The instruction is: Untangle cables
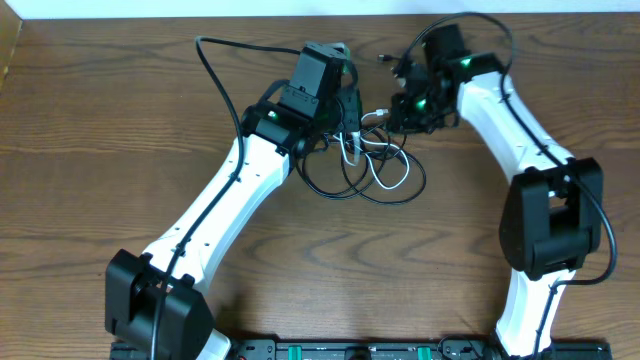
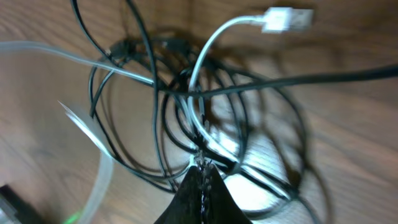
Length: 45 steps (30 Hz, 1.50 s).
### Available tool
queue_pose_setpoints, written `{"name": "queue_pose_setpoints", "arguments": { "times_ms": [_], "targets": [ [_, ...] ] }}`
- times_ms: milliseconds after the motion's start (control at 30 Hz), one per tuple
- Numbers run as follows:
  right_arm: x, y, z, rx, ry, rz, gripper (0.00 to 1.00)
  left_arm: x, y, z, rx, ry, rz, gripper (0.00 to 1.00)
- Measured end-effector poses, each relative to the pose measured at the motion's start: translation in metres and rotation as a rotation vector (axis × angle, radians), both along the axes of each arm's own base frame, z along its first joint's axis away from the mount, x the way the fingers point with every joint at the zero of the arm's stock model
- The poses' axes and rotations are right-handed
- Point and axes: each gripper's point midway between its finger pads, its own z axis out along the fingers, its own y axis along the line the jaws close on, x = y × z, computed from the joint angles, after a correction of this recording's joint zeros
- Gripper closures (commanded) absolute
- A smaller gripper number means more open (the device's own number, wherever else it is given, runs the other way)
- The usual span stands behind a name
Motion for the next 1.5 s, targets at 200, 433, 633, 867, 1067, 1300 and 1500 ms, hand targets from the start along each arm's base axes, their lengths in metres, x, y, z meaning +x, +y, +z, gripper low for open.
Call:
{"name": "queue_pose_setpoints", "arguments": {
  "times_ms": [200,433,633,867,1067,1300,1500],
  "targets": [
    [-0.01,0.013,-0.014,0.017,0.027,-0.008,0.99,-0.001,0.018,0.013,-0.004,-0.008,0.033,0.93],
    [-0.023,0.014,-0.037,0.017,0.066,-0.018,0.99,0.001,0.028,0.015,-0.004,-0.007,0.055,0.93],
    [-0.023,0.012,-0.052,0.015,0.063,-0.057,0.99,0.001,0.03,0.016,-0.004,-0.008,0.058,0.93],
    [-0.014,0.004,-0.063,-0.023,0.038,-0.132,0.99,-0.004,0.032,0.034,-0.021,-0.04,0.058,0.93],
    [-0.017,-0.002,-0.076,-0.055,0.072,-0.186,0.99,-0.024,0.048,0.098,-0.088,-0.177,0.071,0.93],
    [-0.017,0.004,-0.082,-0.008,0.118,-0.206,0.99,-0.047,0.117,0.169,-0.141,-0.341,0.209,0.92],
    [-0.017,0.004,-0.082,0.017,0.136,-0.214,0.99,-0.058,0.176,0.198,-0.141,-0.429,0.354,0.93]
  ]
}}
